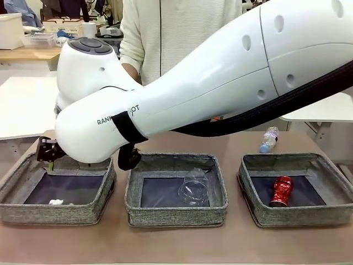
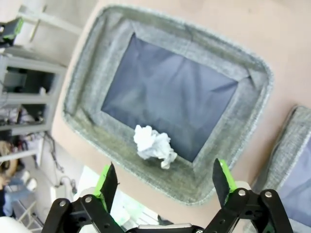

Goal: Sort the waste into the appropriate baskets.
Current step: Place the picked waste into the Fabric basket indicated by the person.

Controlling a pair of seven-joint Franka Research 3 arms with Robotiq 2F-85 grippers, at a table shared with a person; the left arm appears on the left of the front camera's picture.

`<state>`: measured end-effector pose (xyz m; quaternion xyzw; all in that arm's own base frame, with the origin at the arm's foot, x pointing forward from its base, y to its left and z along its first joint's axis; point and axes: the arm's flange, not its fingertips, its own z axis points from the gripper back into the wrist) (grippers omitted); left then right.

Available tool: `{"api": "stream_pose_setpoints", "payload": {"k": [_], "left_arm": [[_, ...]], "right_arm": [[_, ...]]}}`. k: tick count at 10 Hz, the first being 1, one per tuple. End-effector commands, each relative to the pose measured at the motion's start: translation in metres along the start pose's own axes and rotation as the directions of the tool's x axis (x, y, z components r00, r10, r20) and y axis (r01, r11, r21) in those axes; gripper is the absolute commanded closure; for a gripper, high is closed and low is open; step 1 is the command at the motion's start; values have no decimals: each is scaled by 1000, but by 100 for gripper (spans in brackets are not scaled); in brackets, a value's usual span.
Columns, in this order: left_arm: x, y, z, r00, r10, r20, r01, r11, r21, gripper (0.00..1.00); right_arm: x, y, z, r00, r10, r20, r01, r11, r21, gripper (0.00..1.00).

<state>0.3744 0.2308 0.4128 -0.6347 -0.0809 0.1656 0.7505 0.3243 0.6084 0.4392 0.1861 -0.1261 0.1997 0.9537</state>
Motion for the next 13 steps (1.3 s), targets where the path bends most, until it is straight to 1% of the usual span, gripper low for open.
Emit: {"api": "stream_pose_setpoints", "payload": {"k": [1,2,3,4,5,6,7,8,9,10,11,12,13], "left_arm": [[-2,-3,-1,1000,-6,5,6,1000,5,0],[-2,-3,-1,1000,-6,5,6,1000,5,0],[-2,-3,-1,1000,-6,5,6,1000,5,0],[-2,-3,-1,1000,-6,5,6,1000,5,0],[-2,-3,-1,1000,-6,5,6,1000,5,0],[-2,-3,-1,1000,-6,5,6,1000,5,0],[-2,-3,-1,1000,-6,5,6,1000,5,0],[-2,-3,-1,1000,-6,5,6,1000,5,0],[-2,-3,-1,1000,-6,5,6,1000,5,0],[-2,-3,-1,1000,-6,5,6,1000,5,0],[-2,-3,-1,1000,-6,5,6,1000,5,0],[-2,-3,-1,1000,-6,5,6,1000,5,0],[0,0,0,1000,0,0,0,1000,0,0]], "right_arm": [[-15,-9,11,999,-42,25,41,999,24,0],[-19,-15,25,998,-68,3,68,997,30,0],[-37,-31,67,996,-83,-22,83,996,10,0],[-60,-47,108,990,-132,-41,131,991,-38,0],[-84,-61,145,984,-161,-81,153,984,-97,0],[-108,-72,177,981,-154,-114,145,986,-84,0],[-125,-82,196,979,-158,-127,149,986,-80,0],[-138,-90,205,978,-192,-85,182,977,-112,0],[-144,-88,203,962,-269,-50,260,956,-136,0],[-128,-71,193,978,-184,-98,172,978,-119,0],[-128,-71,193,978,-184,-98,172,978,-119,0],[-147,-82,213,974,-217,-70,206,968,-142,0],[-143,-110,208,946,-314,-84,313,950,-21,0]]}}
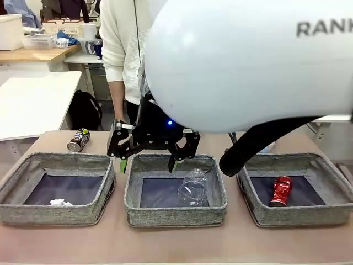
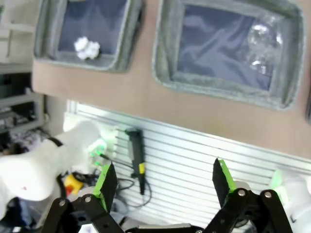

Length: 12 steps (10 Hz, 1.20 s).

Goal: Sort the waste into the appropriate baskets.
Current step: Place the picked waste into the Fabric basket indicated by the person.

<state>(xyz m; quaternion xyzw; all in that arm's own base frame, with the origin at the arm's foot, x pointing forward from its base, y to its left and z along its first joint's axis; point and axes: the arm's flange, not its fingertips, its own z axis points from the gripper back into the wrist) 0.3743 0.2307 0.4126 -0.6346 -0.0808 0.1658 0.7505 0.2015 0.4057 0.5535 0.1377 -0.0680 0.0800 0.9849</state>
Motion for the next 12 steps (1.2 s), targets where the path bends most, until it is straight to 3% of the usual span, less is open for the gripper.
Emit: {"api": "stream_pose_setpoints", "payload": {"k": [1,2,3,4,6,7,8,10,11,12], "left_arm": [[-17,-18,-16,994,-38,-107,35,999,-36,0],[-31,-26,-39,982,-89,-168,87,996,-25,0],[-47,-29,-64,939,-77,-334,71,997,-32,0],[-62,-25,-86,891,-59,-451,68,998,4,0],[-86,-15,-127,807,-20,-591,95,991,96,0],[-94,-12,-145,784,-5,-621,82,992,95,0],[-103,-12,-158,768,7,-641,37,998,54,0],[-115,-22,-170,728,16,-685,-35,999,-14,0],[-117,-28,-174,744,7,-669,-60,997,-56,0],[-120,-33,-175,782,-2,-624,-81,991,-104,0]], "right_arm": [[7,-56,-6,989,-143,-22,145,971,190,0],[-3,-90,-6,984,-180,-14,173,924,340,0],[-25,-130,2,973,-221,60,161,847,507,0],[-46,-167,9,949,-305,75,200,771,604,0],[-74,-229,26,918,-388,80,212,652,728,0],[-78,-260,29,914,-404,43,240,621,746,0],[-81,-298,32,928,-373,-1,216,535,817,0],[-89,-356,21,924,-363,-117,296,490,820,0],[-93,-382,8,930,-342,-134,296,480,826,0],[-97,-404,-12,961,-239,-142,242,467,850,0]]}}
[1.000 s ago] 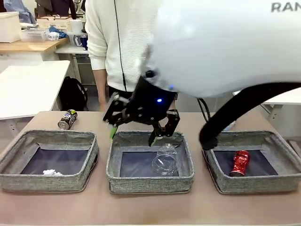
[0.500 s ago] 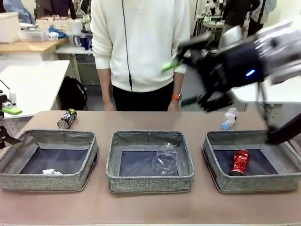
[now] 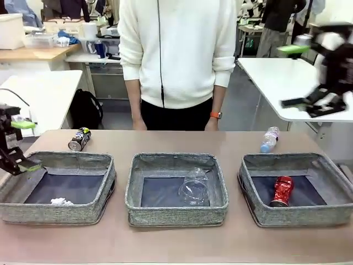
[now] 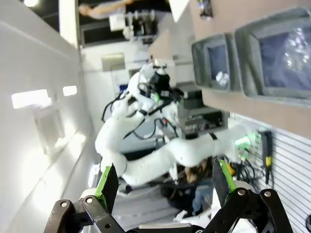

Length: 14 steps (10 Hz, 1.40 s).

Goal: Sort the waste into the appropriate baskets.
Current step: Place the picked waste into the Fabric basket indicated by the person.

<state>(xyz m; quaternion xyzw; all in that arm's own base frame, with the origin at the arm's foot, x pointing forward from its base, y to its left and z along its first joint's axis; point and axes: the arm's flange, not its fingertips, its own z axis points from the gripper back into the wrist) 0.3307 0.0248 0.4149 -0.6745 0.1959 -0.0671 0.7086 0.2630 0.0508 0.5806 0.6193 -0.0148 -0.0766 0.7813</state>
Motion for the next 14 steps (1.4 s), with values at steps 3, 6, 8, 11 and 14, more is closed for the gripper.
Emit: {"api": "stream_pose_setpoints", "payload": {"k": [3,6,8,11,14], "left_arm": [[-9,-24,-1,891,-93,444,165,978,-128,0],[-4,-42,3,809,-95,580,231,959,-165,0],[-1,-34,33,842,-81,533,214,958,-193,0],[-1,-34,33,842,-81,533,214,958,-193,0],[-1,-34,33,842,-81,533,214,958,-193,0]], "right_arm": [[-66,-229,7,969,172,-178,-147,979,143,0],[-71,-244,-24,989,112,-100,-103,991,89,0],[36,-168,86,972,161,-171,-136,979,151,0],[36,-168,86,972,161,-171,-136,979,151,0],[36,-168,86,972,161,-171,-136,979,151,0]]}}
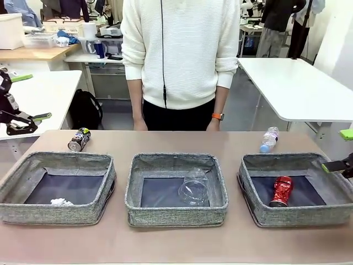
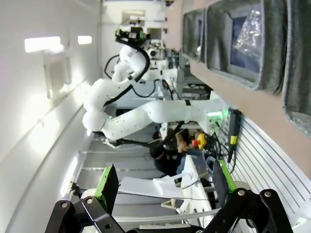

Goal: Sort the waste into the appropriate baskets.
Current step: Place the picked waste into the Fabric basket indicated by the person, then pick up the waste item pointed out by the person.

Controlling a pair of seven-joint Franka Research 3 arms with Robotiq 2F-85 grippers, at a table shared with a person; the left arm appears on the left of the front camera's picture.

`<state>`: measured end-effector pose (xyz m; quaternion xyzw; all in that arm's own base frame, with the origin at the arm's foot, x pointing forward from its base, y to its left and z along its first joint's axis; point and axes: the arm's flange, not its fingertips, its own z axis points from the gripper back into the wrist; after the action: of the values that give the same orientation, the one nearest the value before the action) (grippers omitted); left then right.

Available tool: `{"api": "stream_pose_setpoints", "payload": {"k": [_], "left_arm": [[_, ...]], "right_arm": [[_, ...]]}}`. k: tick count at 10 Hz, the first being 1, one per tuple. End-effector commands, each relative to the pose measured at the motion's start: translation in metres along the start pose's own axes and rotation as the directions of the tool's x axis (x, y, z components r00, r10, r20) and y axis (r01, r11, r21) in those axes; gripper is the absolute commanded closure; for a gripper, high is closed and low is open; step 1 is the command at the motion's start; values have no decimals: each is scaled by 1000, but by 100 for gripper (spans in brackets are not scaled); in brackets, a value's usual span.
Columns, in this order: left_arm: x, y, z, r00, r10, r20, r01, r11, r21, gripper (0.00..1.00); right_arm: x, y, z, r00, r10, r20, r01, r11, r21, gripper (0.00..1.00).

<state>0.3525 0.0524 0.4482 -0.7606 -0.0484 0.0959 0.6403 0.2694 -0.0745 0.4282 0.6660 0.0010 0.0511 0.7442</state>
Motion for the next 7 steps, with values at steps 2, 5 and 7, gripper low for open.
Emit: {"api": "stream_pose_setpoints", "payload": {"k": [2,5,7], "left_arm": [[-5,0,1,1000,-11,-12,11,1000,-5,0],[-5,0,1,1000,-11,-12,11,1000,-5,0],[-5,0,1,1000,-11,-12,11,1000,-5,0]], "right_arm": [[2,7,1,1000,-21,9,21,1000,20,0],[2,7,1,1000,-21,9,21,1000,20,0],[2,7,1,1000,-21,9,21,1000,20,0]]}}
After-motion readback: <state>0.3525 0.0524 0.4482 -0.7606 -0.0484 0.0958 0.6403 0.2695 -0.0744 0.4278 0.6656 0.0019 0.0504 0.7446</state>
